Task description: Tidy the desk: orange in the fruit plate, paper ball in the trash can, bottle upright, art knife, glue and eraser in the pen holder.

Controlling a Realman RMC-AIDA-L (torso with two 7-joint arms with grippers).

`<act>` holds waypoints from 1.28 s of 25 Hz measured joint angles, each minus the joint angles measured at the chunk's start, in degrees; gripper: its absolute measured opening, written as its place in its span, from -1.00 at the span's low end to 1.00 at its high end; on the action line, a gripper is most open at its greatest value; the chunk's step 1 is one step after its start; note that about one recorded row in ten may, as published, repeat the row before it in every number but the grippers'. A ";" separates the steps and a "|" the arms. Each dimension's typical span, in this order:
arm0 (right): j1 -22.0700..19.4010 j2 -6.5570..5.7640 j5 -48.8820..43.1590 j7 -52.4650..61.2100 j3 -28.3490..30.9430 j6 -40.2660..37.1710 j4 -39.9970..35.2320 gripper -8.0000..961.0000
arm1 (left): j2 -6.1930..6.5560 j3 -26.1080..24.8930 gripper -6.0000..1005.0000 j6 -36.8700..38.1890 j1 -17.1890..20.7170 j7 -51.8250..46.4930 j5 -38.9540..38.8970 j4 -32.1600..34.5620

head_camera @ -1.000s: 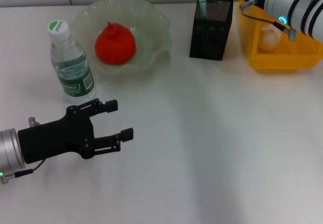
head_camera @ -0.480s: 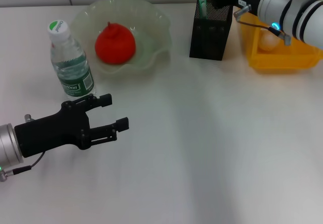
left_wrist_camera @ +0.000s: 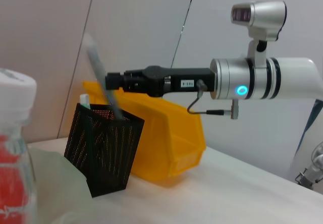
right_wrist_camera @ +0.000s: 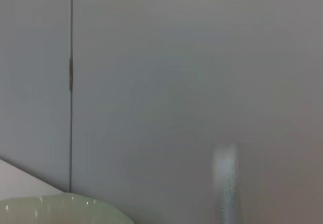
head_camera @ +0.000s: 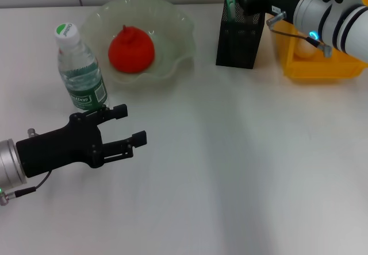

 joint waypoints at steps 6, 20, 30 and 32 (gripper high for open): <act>-0.19 0.00 0.05 1.39 0.00 -0.09 -0.07 -0.53 | 0.05 0.00 0.69 0.16 0.07 0.00 -0.17 0.15; -3.50 0.00 5.24 7.65 12.24 -19.86 2.77 0.44 | 0.33 0.37 0.69 4.58 -0.02 0.78 -0.26 0.41; -7.66 -0.78 -7.57 8.48 35.27 -75.48 -0.57 0.52 | 1.12 1.03 0.69 10.73 -2.74 -0.59 0.27 0.25; -7.68 -0.79 -15.17 8.38 38.21 -81.04 -0.85 0.52 | 1.20 2.48 0.69 10.95 -3.13 -1.77 0.44 0.30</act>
